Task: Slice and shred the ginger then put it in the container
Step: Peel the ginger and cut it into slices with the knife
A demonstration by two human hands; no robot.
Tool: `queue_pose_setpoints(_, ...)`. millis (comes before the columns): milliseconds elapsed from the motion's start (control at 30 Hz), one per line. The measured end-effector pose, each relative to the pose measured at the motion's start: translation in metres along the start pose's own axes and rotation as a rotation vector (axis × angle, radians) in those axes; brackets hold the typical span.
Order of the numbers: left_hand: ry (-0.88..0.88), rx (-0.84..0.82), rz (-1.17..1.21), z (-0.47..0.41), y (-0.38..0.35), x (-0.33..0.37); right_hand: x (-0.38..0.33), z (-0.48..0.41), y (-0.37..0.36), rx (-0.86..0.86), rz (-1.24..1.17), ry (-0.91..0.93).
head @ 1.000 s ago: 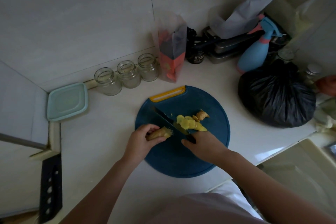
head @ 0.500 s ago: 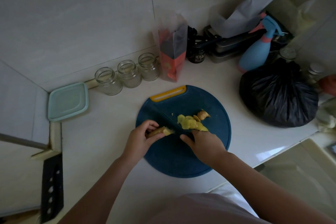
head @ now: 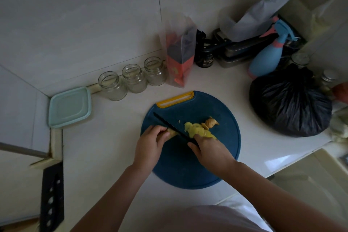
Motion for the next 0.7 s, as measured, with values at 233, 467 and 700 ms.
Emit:
queue_pose_setpoints(233,-0.119,0.016,0.036,0.015,-0.005,-0.005,0.003,-0.004,0.009,-0.052,-0.022,0.027)
queue_pose_setpoints(467,-0.194,0.062,0.058,0.016,-0.006,-0.004,0.005,-0.007,-0.006,-0.210,-0.045,-0.069)
queue_pose_setpoints(700,-0.152,0.105,0.006,0.016,-0.008,-0.002,-0.007,-0.007,-0.007,-0.181,0.117,-0.082)
Point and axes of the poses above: each hand's wrist, its own z-axis away from the middle knuckle, its own y-axis out of the back of the hand, x = y × z, the point moved 2 cm from there along -z, towards the middle knuckle, and after that the axes turned 9 degrees about z, right-handed, at the moved point
